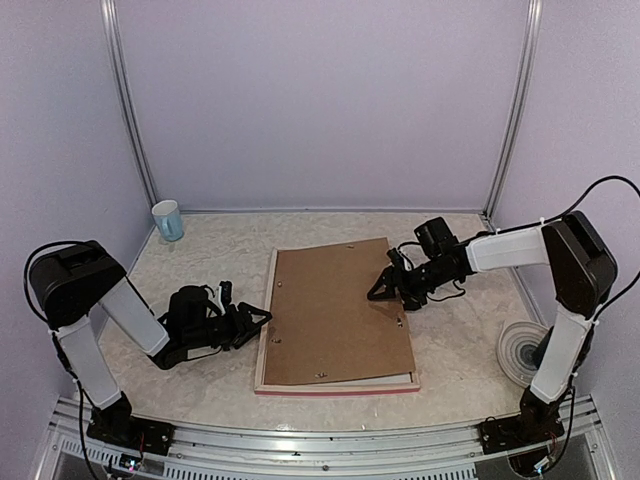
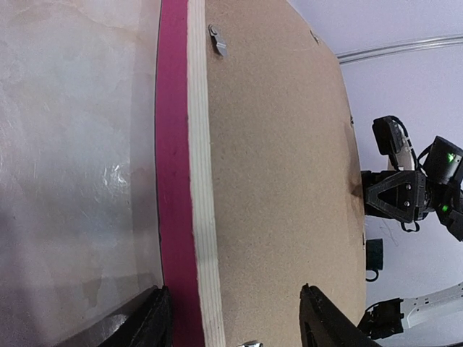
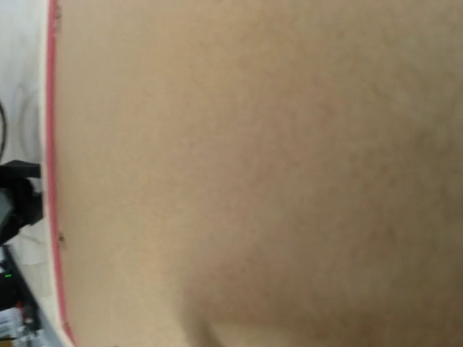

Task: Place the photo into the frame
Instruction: Place the backboard on the frame body, then press the fastener onto the backboard.

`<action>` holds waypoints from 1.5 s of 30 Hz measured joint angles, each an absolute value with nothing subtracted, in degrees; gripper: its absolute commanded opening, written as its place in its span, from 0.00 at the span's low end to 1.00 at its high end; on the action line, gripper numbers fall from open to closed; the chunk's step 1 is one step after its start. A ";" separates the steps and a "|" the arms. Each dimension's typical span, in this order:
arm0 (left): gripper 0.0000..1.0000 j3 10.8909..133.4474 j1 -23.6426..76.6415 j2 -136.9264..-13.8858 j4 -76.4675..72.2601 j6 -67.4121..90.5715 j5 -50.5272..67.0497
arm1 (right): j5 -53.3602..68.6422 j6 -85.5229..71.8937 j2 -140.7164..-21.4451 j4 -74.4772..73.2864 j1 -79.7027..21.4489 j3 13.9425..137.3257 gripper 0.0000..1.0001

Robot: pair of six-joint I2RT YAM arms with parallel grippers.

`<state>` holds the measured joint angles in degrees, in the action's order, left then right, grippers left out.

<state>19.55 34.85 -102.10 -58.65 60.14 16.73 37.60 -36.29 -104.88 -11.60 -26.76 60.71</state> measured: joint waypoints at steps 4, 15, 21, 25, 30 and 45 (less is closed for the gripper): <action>0.59 19.55 34.85 -102.10 -58.65 60.14 16.75 | 34.15 -34.85 -103.94 -14.44 -27.75 61.73 0.68; 0.59 19.53 34.85 -102.10 -58.67 60.16 16.75 | 26.61 -32.12 -102.50 -20.01 -29.30 62.50 0.70; 0.59 19.53 34.85 -102.10 -58.70 60.20 16.75 | 23.90 -31.22 -101.38 -21.69 -29.52 62.59 0.73; 0.59 19.53 34.85 -102.10 -58.70 60.20 16.78 | 22.55 -30.76 -100.57 -22.50 -29.52 62.63 0.77; 0.59 19.49 34.79 -102.06 -58.67 60.20 16.82 | 21.74 -30.33 -100.14 -22.98 -29.54 62.67 0.93; 0.60 19.11 34.20 -96.23 -55.13 60.01 17.15 | 22.57 -31.99 -93.34 -25.54 -29.56 65.80 0.99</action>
